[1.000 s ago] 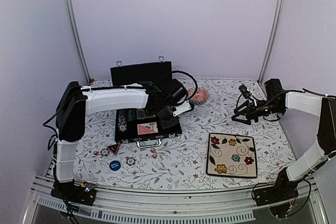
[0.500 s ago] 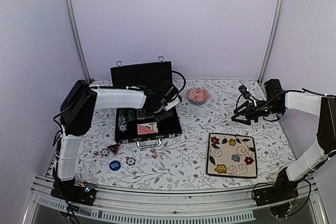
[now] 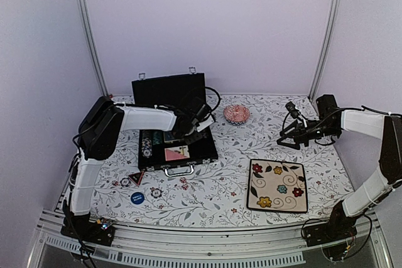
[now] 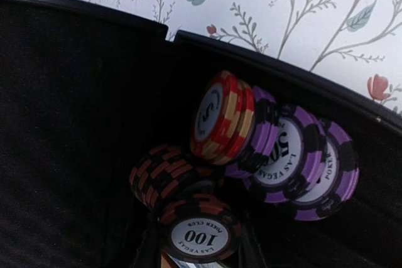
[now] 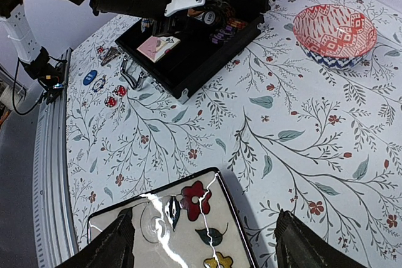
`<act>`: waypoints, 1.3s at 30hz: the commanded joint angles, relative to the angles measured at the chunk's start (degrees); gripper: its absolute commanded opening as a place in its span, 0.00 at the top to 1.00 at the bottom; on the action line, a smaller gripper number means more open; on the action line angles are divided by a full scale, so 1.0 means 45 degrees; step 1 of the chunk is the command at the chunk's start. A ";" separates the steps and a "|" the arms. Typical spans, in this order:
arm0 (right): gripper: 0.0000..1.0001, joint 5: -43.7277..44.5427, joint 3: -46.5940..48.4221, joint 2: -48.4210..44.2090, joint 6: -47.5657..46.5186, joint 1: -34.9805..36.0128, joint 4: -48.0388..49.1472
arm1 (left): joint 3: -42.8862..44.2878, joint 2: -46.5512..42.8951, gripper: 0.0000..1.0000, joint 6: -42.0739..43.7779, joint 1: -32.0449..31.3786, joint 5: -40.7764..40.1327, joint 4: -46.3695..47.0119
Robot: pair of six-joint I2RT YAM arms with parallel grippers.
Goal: Pack up texas hold em set
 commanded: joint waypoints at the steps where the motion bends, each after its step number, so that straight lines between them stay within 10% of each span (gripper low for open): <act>1: 0.23 0.0023 0.0270 0.0139 -0.0152 -0.0047 -0.0100 | 0.0371 0.0327 0.76 0.0221 0.0281 0.0118 0.0793; 18: 0.23 -0.0078 0.0336 0.0317 -0.0191 -0.0058 -0.0178 | -0.0490 -0.1157 0.45 0.0142 0.0273 0.1085 0.1188; 39: 0.22 -0.0154 0.0385 0.0338 -0.0268 -0.0058 -0.0314 | 0.0737 -0.1437 0.30 -0.0369 0.1171 0.3289 -0.1598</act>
